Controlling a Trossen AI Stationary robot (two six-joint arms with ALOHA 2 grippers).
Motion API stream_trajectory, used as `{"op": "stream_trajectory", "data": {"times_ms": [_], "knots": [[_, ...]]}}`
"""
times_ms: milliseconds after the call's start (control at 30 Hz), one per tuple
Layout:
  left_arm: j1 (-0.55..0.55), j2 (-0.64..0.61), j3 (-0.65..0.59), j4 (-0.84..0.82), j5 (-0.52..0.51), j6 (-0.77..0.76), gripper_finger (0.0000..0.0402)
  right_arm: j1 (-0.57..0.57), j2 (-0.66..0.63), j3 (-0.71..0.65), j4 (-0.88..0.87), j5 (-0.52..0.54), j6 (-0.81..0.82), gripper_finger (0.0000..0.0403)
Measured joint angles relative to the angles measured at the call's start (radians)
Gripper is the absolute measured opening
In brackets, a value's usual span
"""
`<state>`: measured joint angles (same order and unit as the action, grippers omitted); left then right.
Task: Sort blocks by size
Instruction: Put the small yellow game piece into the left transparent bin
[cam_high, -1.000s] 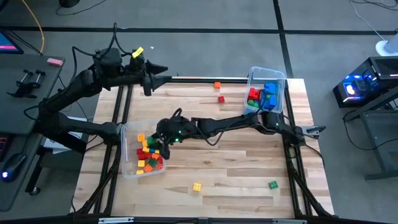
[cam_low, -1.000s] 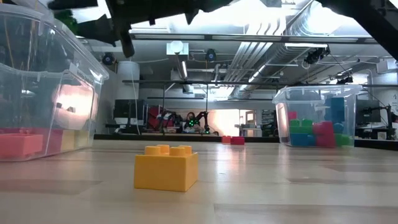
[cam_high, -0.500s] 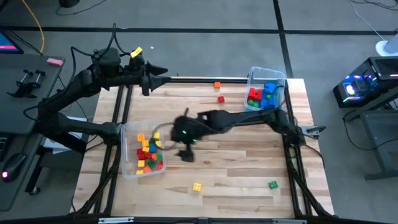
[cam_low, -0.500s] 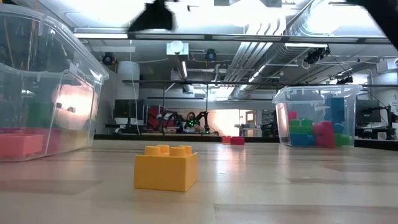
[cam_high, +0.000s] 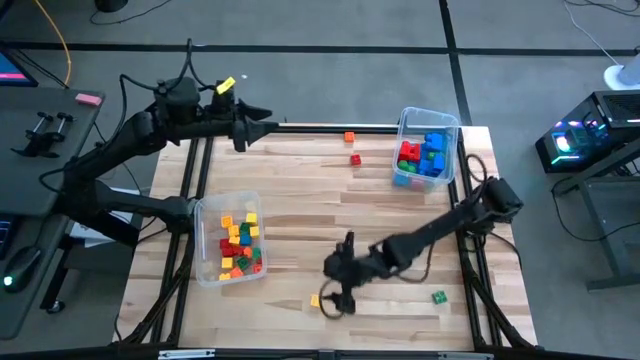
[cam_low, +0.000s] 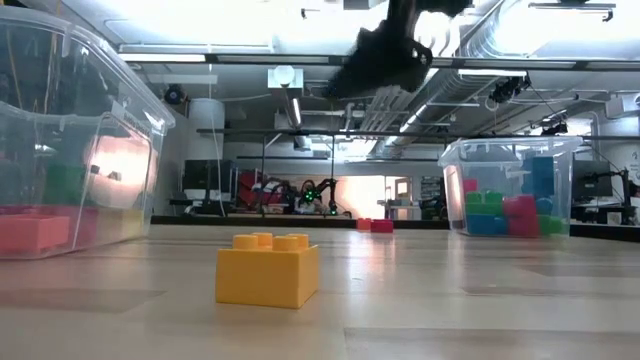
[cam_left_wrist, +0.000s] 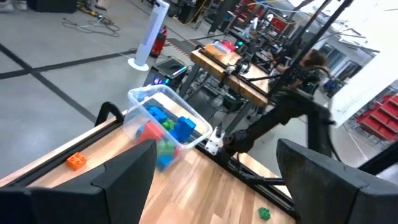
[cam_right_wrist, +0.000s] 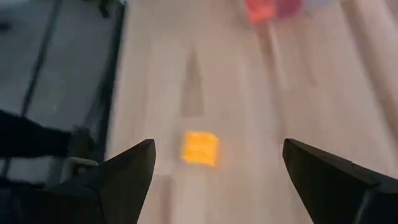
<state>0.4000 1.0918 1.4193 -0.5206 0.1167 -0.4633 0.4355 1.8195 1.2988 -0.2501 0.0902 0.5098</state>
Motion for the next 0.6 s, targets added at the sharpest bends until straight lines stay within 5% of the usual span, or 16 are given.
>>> {"op": "stream_trajectory", "data": {"times_ms": [267, 600], "knots": [[-0.001, 0.046, 0.0, -0.012, 0.002, 0.0, 0.0319, 0.058, 0.147, 0.141, -0.068, 0.166, 0.03, 0.0348], [-0.001, 0.054, 0.0, -0.013, 0.047, 0.054, 0.0319, 0.096, 0.351, 0.354, -0.134, 0.172, 0.067, 0.0348]]}}
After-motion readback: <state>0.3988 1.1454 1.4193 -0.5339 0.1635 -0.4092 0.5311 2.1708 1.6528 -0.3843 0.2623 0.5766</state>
